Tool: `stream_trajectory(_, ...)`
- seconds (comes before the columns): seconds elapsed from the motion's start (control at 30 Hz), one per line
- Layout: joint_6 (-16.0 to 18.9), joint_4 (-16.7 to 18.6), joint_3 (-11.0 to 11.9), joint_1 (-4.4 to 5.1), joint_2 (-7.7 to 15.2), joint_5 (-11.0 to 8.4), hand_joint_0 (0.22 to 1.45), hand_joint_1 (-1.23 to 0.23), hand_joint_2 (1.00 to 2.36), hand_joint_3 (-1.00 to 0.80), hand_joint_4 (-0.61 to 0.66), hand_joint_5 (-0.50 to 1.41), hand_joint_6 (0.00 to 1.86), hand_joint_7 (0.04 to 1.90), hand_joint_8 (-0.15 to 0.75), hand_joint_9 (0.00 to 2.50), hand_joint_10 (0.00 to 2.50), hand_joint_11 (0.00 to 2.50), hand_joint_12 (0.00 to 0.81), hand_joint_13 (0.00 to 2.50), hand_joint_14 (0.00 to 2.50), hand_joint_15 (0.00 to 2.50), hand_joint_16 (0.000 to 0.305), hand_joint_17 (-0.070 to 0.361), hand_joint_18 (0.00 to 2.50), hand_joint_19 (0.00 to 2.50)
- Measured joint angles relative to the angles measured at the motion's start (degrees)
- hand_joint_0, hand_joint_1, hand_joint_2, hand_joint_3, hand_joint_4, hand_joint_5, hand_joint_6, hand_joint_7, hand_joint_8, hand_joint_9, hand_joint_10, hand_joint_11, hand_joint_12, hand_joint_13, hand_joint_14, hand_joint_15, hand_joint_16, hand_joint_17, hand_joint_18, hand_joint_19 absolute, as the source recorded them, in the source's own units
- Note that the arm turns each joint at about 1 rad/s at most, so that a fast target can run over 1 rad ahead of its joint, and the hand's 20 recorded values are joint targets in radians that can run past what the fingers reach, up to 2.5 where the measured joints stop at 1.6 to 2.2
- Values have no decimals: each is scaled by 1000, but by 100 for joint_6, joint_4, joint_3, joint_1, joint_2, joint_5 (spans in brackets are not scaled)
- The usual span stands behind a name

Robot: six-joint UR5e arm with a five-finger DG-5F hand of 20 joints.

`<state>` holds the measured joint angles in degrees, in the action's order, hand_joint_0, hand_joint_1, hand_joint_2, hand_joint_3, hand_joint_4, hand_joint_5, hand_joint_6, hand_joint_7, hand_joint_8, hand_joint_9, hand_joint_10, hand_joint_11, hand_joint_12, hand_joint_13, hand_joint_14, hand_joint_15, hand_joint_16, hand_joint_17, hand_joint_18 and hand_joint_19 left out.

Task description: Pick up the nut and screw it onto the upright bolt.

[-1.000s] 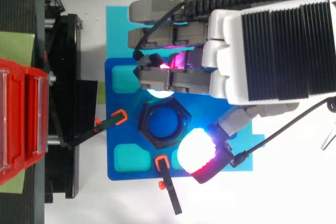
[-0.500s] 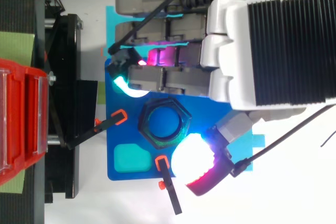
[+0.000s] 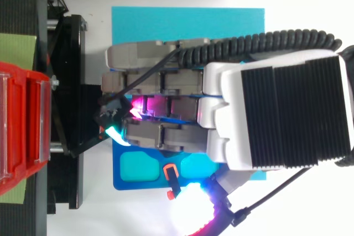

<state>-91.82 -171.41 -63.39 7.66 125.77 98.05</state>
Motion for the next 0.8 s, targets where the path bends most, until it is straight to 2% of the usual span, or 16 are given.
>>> stream_trajectory(0.2, 12, -87, -8, 10, 0, 15, 526, -116, 1000, -500, 281, -37, 505, 995, 226, 844, 0, 0, 196, 379, 0, 0, 17, 39, 4, 0)
stream_trajectory(0.43, -7, -250, -10, -35, 0, 45, 534, -133, 1000, -500, 218, -12, 506, 1150, 240, 904, 0, 0, 185, 425, 0, 0, 15, 34, 47, 0)
stream_trajectory(0.8, -74, -254, -15, -204, 1, 220, 544, -168, 1000, -500, 153, 14, 505, 1267, 256, 1017, 0, 0, 169, 525, 0, 0, 11, 25, 136, 0)
